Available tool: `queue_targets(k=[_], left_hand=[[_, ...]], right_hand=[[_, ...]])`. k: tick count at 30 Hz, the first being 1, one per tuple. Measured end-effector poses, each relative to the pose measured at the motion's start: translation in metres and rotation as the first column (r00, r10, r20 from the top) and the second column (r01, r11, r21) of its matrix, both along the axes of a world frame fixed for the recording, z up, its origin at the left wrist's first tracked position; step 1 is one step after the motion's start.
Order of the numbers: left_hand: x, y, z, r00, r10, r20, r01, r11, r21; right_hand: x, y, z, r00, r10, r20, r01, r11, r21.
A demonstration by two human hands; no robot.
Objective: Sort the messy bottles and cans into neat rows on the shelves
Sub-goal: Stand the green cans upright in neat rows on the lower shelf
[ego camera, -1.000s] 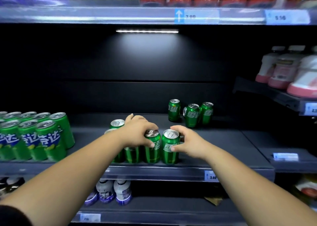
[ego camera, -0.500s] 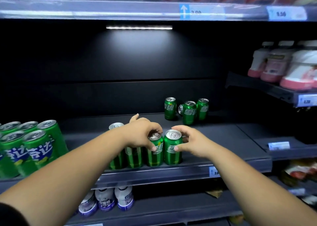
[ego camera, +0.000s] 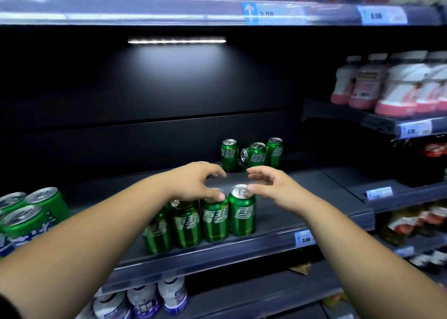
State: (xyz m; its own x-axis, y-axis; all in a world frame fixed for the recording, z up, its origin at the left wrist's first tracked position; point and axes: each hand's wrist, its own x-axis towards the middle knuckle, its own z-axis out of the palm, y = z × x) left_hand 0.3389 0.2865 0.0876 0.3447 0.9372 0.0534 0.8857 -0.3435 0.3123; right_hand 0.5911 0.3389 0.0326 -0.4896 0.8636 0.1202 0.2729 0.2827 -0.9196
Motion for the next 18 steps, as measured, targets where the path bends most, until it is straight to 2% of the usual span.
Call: queue_targets(k=[14,18], left_hand=[[0.02,0.082,0.016,0.997,0.024,-0.071,-0.025,1.0,-0.016],[0.028,0.113,0.024,0.983,0.033,-0.18,-0.03,0.999,0.021]], right_hand=[[0.03,0.06,0.012,0.998,-0.049,0.041,0.048,0.998,0.032],[0.042,0.092,0.023,0.994,-0.05,0.099,0.045,0.997,0.056]])
